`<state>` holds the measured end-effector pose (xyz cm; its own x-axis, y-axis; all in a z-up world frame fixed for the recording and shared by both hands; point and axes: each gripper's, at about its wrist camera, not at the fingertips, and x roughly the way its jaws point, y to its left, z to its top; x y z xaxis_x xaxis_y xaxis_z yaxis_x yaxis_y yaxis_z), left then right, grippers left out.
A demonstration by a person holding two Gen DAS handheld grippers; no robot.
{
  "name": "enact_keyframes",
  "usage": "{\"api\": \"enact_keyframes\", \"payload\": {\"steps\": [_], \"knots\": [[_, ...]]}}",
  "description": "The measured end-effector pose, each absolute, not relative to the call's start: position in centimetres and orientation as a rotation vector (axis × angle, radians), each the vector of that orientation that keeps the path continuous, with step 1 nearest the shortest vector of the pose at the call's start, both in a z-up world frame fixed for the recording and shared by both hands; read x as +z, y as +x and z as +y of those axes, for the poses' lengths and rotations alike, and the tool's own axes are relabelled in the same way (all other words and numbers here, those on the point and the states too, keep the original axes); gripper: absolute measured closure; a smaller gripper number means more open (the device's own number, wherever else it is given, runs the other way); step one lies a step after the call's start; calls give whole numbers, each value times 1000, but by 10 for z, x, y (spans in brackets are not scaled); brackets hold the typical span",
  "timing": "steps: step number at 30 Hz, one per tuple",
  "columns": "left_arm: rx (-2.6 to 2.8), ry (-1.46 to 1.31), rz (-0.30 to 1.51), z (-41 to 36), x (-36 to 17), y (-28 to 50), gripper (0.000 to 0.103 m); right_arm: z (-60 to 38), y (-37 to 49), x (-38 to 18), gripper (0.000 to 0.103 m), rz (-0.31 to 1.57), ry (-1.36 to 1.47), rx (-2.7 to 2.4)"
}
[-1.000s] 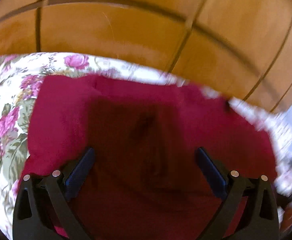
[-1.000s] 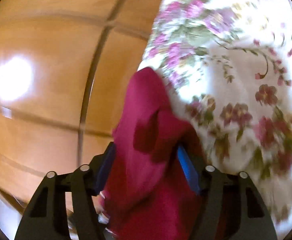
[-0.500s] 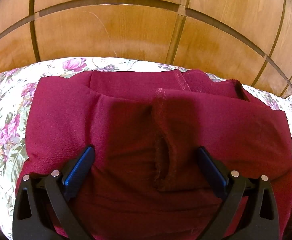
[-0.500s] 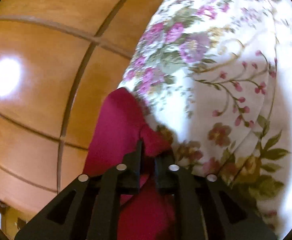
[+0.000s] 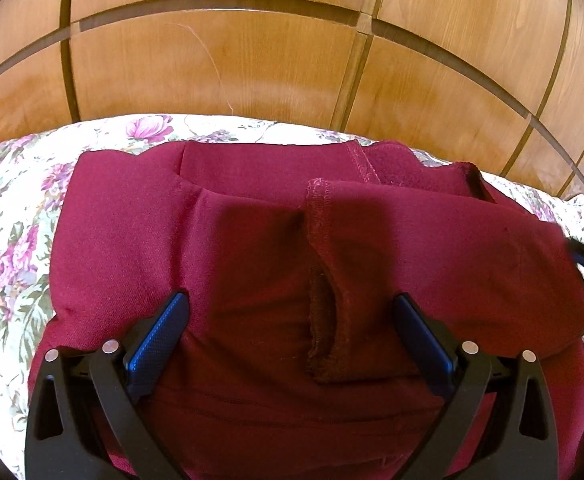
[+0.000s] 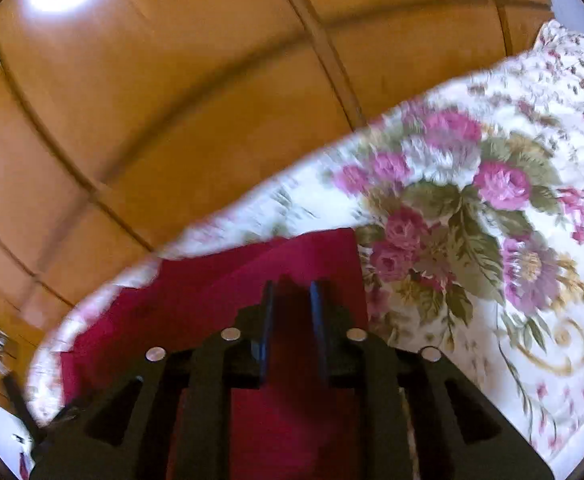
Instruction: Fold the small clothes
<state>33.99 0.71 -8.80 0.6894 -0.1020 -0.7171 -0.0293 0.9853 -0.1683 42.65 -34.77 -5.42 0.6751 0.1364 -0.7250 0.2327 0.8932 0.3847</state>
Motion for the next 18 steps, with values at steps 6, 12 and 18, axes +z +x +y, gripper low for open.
{"api": "enact_keyframes", "payload": {"steps": [6,12,18], "knots": [[-35,-159,807,5,-90,343,3,-368,436,-73,103,838,510,-132],[-35,-160,805,5,-89,342,3,-381,348,-54,72,743,622,-119],[-29,-148,816,4,-88,343,3,-399,318,-89,103,865,647,-243]]}}
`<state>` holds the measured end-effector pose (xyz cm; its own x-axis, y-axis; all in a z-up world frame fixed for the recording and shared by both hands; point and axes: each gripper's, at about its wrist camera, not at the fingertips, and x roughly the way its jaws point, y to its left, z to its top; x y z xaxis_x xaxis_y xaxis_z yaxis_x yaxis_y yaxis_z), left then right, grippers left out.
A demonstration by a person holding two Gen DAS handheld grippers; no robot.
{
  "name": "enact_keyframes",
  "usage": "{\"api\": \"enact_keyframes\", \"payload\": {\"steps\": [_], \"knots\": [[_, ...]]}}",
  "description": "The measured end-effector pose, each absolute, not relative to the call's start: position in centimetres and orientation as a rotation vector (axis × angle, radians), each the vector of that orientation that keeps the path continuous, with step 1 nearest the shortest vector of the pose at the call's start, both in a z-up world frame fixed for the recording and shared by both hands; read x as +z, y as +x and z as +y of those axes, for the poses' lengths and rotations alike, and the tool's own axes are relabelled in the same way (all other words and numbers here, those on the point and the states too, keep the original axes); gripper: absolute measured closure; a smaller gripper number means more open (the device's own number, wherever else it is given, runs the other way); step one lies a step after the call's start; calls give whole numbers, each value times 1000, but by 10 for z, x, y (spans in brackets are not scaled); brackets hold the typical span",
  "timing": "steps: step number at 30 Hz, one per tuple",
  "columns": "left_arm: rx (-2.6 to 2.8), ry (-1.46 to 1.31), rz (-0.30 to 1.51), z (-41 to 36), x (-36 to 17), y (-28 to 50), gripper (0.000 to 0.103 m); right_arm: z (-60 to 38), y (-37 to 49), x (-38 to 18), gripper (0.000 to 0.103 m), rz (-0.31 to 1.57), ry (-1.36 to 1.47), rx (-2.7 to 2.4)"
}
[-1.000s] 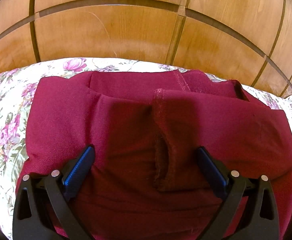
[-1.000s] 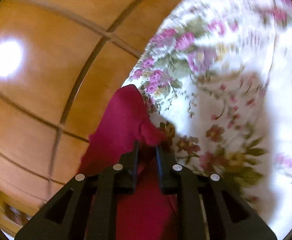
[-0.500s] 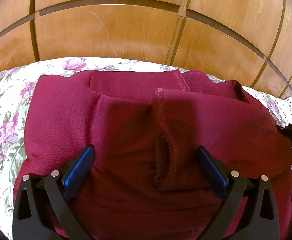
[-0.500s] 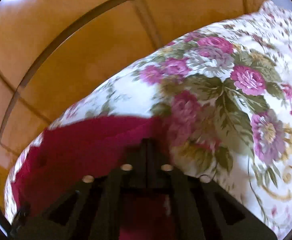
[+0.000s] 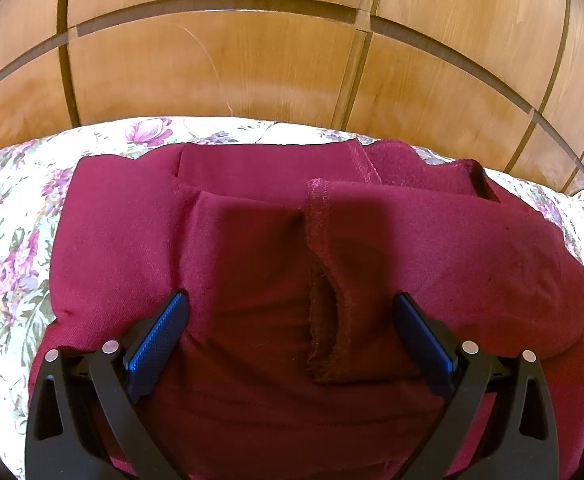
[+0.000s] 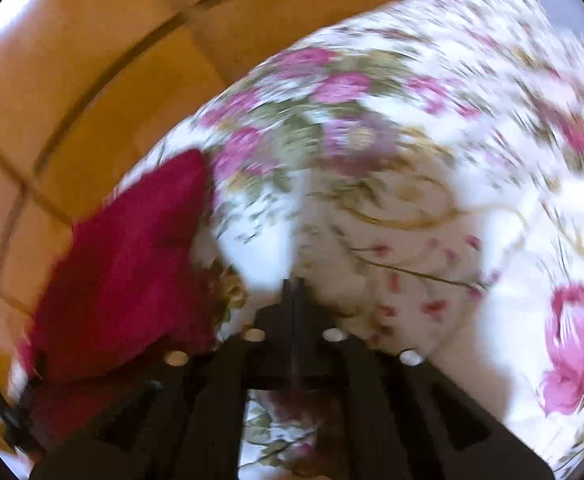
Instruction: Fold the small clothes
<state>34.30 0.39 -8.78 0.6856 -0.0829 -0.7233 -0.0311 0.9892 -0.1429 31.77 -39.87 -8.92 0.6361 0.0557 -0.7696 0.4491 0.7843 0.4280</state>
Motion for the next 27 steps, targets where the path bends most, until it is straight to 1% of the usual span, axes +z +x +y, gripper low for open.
{"api": "enact_keyframes", "payload": {"steps": [1,2,3,4,5,6,7,11,13,18,21,25,27], "knots": [[-39,-157,819,6,-86,342,3,-403,311,-88,103,849,678,-255],[-50,-161,822,8,-83,340,3,-403,302,-85,97,834,704,-252],[-66,-156,833,10,-79,336,3,-403,295,-82,94,828,726,-231],[-84,-147,838,12,-75,329,3,-401,285,-78,80,818,754,-184],[-97,-143,827,14,-72,321,3,-399,273,-74,57,805,764,-139],[-114,-140,811,16,-69,310,3,-397,265,-69,52,795,759,-118],[-132,-136,794,19,-66,299,3,-394,253,-65,50,791,741,-104],[-233,-173,672,36,-54,238,3,-387,210,-55,50,809,704,-60],[-269,-218,657,46,-49,213,3,-387,184,-58,50,821,721,-32],[-310,-268,717,63,-51,178,3,-380,135,-61,50,846,701,35],[-318,-313,793,74,-59,161,3,-375,111,-60,49,854,684,73],[-357,-375,893,88,-72,137,3,-367,91,-62,43,878,648,115],[-372,-392,891,92,-75,126,3,-363,84,-64,41,884,639,131]]}}
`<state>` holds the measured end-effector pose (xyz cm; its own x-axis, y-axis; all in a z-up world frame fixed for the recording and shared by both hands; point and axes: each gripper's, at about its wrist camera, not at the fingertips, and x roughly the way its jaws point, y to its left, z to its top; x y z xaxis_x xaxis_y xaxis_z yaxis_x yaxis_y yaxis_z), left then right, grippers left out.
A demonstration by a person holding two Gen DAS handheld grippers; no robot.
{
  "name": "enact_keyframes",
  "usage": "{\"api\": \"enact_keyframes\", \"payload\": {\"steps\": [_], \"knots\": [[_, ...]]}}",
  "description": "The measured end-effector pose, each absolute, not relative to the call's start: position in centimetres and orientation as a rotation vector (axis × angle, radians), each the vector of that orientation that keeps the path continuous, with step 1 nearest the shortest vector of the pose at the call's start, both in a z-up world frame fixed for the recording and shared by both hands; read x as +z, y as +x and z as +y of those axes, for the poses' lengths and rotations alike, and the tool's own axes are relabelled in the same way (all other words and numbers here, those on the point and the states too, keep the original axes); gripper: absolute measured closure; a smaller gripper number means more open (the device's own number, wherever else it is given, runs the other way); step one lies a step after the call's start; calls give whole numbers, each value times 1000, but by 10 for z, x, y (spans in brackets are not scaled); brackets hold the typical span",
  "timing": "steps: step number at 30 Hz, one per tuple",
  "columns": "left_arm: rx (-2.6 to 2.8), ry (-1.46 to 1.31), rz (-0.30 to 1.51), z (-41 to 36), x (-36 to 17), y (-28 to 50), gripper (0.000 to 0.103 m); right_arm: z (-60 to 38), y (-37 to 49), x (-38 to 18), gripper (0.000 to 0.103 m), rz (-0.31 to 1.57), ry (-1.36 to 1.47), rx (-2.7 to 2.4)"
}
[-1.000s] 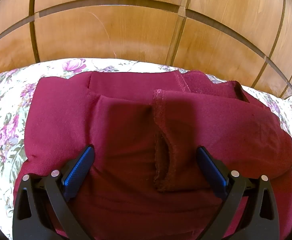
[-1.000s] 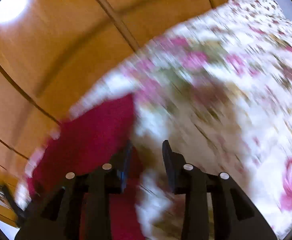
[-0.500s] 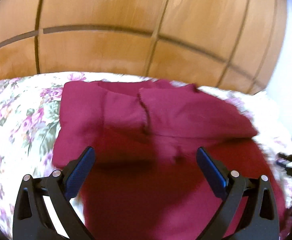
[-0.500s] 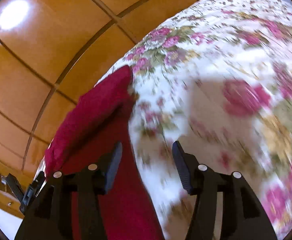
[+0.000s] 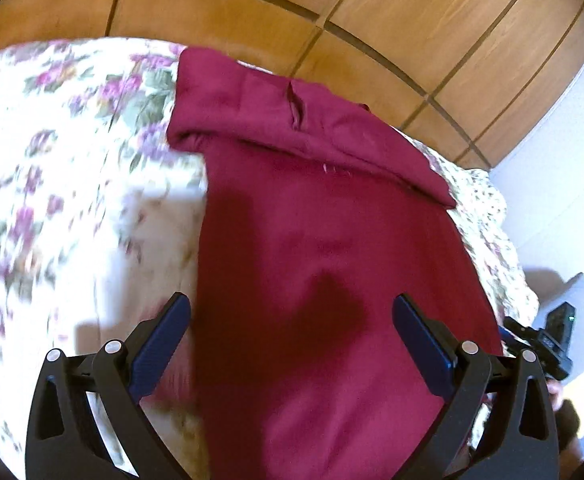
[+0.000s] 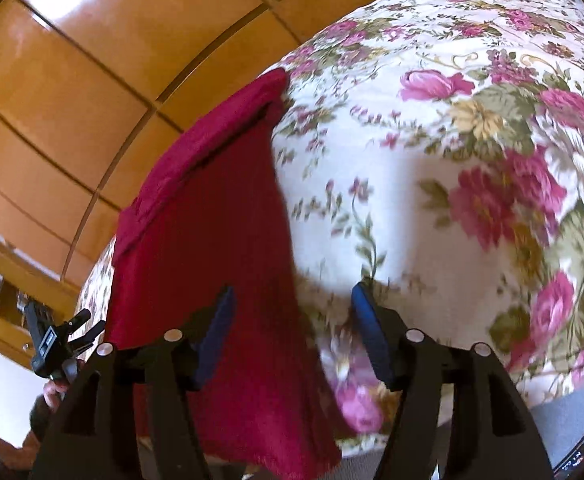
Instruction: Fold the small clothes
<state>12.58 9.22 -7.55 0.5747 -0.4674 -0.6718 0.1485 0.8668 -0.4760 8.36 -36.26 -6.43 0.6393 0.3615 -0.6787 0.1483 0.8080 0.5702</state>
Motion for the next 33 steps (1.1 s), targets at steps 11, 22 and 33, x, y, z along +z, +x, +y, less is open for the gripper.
{"api": "enact_keyframes", "payload": {"steps": [11,22,33], "knots": [[-393,-267,853,84,-91,50,3,-337,59,-83,46,884,682,226],[-504,-333,907,77,-95,37,28,-327,55,-101,92,931,729,328],[-557,-527,939,106,-90,32,94,-334,41,-72,94,764,860,437]]}}
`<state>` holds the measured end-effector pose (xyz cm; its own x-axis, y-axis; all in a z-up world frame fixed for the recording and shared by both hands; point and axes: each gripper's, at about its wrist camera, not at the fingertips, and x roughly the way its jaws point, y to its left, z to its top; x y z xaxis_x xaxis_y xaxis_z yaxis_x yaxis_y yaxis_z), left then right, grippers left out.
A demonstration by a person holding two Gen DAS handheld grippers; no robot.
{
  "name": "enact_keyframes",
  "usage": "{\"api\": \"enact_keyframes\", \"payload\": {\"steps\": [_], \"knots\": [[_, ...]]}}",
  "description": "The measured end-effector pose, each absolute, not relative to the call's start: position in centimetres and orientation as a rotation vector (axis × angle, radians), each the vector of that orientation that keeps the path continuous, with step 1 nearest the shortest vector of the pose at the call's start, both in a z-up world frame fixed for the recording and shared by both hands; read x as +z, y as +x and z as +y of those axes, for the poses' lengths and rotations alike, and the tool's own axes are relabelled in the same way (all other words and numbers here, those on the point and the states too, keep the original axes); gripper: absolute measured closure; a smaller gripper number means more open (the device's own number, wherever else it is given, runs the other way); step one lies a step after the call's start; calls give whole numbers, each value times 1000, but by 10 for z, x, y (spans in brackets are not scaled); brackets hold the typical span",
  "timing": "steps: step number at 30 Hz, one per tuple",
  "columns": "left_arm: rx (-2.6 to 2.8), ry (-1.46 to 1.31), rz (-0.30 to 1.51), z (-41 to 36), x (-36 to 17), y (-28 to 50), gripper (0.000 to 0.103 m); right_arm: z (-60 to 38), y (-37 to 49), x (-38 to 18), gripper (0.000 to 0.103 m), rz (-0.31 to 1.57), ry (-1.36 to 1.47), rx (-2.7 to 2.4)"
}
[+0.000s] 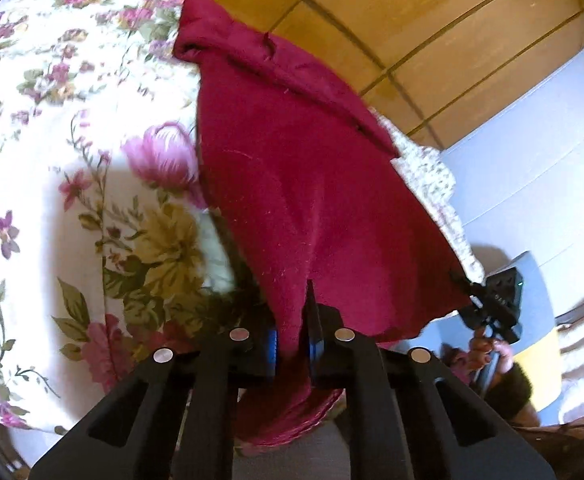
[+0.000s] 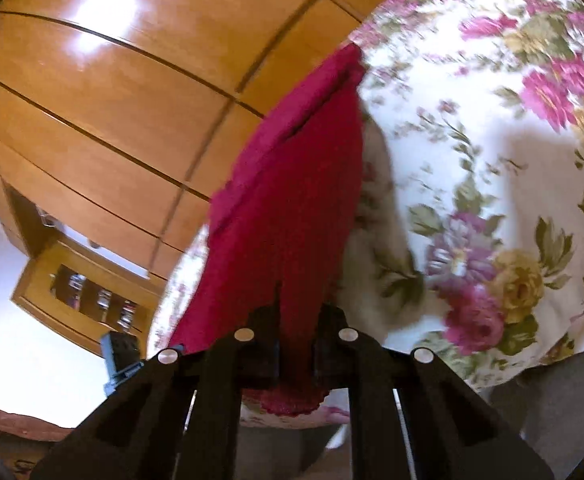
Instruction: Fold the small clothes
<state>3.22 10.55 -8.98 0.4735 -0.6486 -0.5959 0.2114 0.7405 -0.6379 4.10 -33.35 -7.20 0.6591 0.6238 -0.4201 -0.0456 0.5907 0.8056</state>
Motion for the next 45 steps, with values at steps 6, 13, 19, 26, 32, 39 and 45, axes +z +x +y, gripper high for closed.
{"api": "enact_keyframes", "payload": {"steps": [6,13,19,26,32,39,45], "knots": [[-614,-527,841,119,-54,10,95,-327,28,-43,95,668,912,518],[-667,-580,792,142,-34,-27,95,-316,-8,-19,95,620,911,607],[-817,-710,728,163,-3,-73,97,-322,-64,-9,95,550,959,716],[-933,-774,667,172,25,-91,97,-330,-108,6,94,450,989,793],[-915,-834,681,173,21,-43,97,-346,-52,-1,92,466,1098,728],[-835,-878,722,180,11,39,97,-356,62,-1,90,544,1167,668],[-739,-882,769,179,-15,119,97,-362,155,-31,89,650,1247,591]]}}
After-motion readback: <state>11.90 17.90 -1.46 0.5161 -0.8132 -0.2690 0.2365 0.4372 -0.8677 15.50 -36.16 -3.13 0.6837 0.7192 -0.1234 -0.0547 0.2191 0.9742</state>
